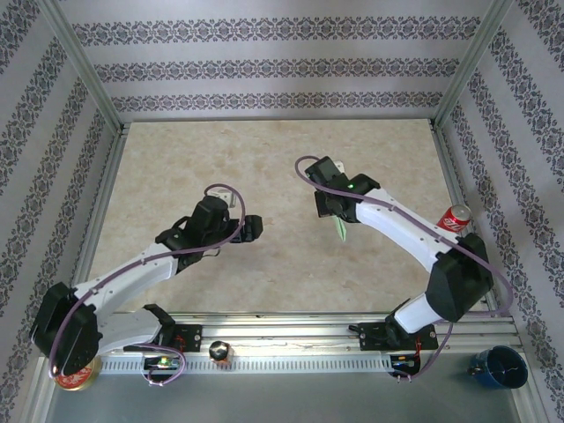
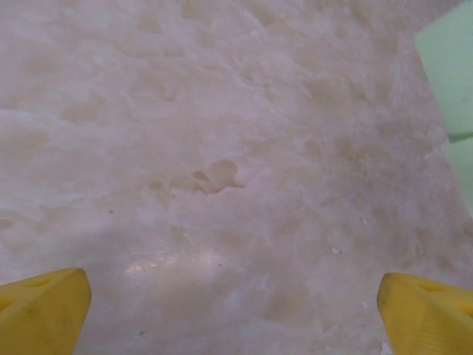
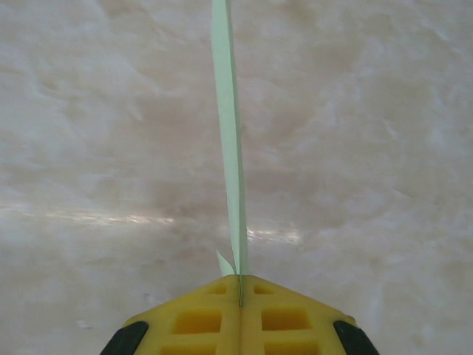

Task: Fold a paper plane with a square sheet of paper (pick it up from the middle)
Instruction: Turn over the paper at the center of the table.

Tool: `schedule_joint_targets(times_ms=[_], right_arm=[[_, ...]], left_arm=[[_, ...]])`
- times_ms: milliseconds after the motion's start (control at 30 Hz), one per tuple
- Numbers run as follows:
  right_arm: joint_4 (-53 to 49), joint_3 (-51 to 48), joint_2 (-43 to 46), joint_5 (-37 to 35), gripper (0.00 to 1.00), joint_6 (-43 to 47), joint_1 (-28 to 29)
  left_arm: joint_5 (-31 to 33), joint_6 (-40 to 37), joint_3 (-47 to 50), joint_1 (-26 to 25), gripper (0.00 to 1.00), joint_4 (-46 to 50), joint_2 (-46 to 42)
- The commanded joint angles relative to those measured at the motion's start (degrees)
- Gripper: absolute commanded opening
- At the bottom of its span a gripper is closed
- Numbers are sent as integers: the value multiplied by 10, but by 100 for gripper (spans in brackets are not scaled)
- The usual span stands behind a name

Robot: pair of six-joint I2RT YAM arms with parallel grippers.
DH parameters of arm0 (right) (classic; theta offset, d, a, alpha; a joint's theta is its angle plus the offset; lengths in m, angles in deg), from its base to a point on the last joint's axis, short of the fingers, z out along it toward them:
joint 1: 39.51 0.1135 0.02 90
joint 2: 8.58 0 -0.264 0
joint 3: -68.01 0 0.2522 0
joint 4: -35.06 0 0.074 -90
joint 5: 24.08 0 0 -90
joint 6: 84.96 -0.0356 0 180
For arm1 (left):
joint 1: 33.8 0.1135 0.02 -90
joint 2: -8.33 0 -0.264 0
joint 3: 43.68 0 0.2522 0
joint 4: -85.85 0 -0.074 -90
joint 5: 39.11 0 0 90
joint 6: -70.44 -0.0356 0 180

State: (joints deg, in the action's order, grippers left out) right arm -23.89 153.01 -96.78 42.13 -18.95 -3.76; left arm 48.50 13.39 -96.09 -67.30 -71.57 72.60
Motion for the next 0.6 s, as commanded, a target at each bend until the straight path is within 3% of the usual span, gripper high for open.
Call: schedule_joint_targets(times_ms=[0, 333, 500, 567], right_arm=[[-61, 26, -43, -63, 0, -6, 19], [-118, 144, -226, -118, 0, -63, 111], [-94, 183, -273, -27, 7, -74, 139], [-52, 175, -270, 50, 12, -73, 138]], left_arm=[[31, -12, 14, 13, 100, 20, -35], [71, 13, 58, 21, 100, 22, -134], [71, 8, 57, 22, 100, 32, -150], [66, 7, 53, 22, 100, 33, -148]])
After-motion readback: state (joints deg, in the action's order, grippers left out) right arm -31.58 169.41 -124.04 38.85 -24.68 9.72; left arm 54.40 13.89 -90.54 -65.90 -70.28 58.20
